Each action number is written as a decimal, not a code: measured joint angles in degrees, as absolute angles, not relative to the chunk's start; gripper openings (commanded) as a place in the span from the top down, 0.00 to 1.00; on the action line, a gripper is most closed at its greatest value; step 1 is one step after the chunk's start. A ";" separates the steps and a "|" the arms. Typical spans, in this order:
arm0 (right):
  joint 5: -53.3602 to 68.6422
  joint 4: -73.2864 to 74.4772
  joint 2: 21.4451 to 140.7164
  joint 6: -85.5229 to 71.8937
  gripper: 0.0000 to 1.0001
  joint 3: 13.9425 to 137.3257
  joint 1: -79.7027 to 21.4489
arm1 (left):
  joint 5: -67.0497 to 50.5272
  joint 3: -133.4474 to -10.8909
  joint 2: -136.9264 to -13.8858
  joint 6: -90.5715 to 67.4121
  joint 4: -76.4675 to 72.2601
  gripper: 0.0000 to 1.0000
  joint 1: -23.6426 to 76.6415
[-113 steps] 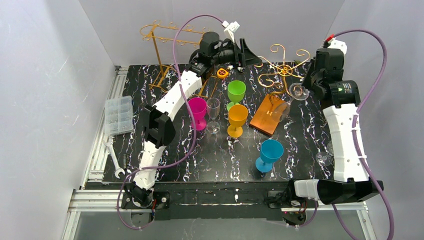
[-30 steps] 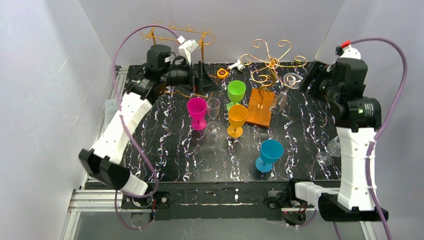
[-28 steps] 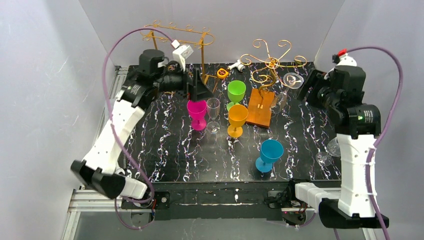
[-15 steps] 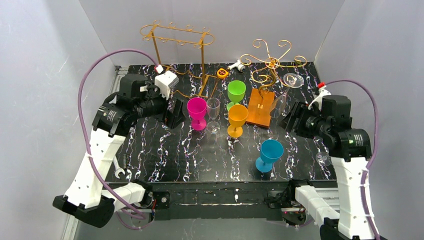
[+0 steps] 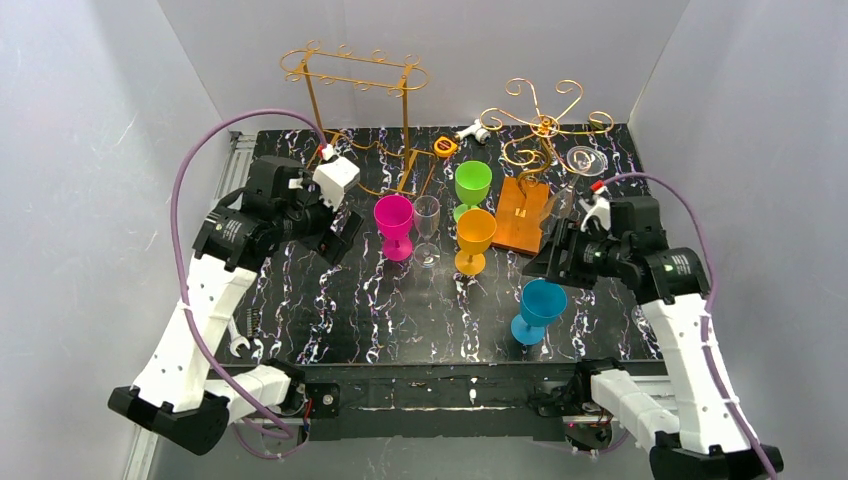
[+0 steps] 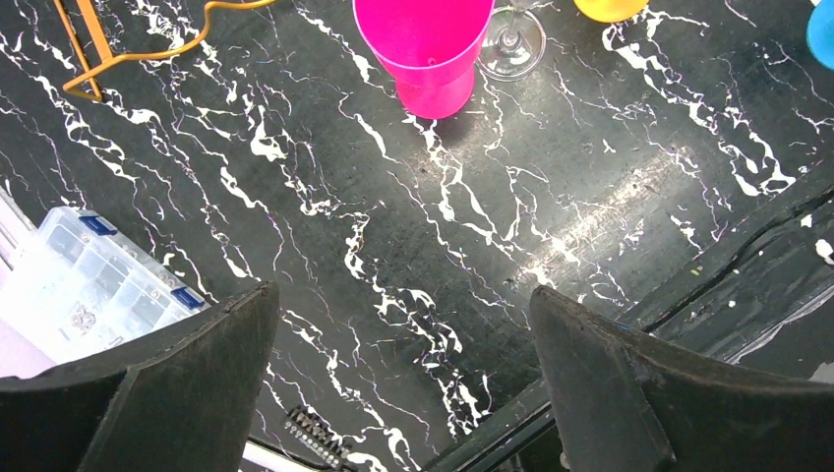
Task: Place the wine glass upside down on the wine glass rack
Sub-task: Pick up the wine glass at the center of the board.
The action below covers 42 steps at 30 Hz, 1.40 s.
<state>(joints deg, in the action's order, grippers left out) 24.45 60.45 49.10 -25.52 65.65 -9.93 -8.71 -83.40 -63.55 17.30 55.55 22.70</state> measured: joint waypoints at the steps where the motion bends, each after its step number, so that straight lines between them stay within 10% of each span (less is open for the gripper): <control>1: 24.34 60.20 49.78 -25.65 0.31 64.77 -10.79 | -8.69 -83.40 -63.81 17.56 55.57 0.02 22.70; 16: -5.30 60.66 61.76 -38.13 0.38 65.60 -53.21 | -11.14 -83.42 -68.31 15.84 54.13 0.02 22.70; 42: -25.76 67.99 63.22 -38.74 0.64 63.66 -57.49 | -13.72 -83.74 -67.85 10.59 52.86 0.02 22.70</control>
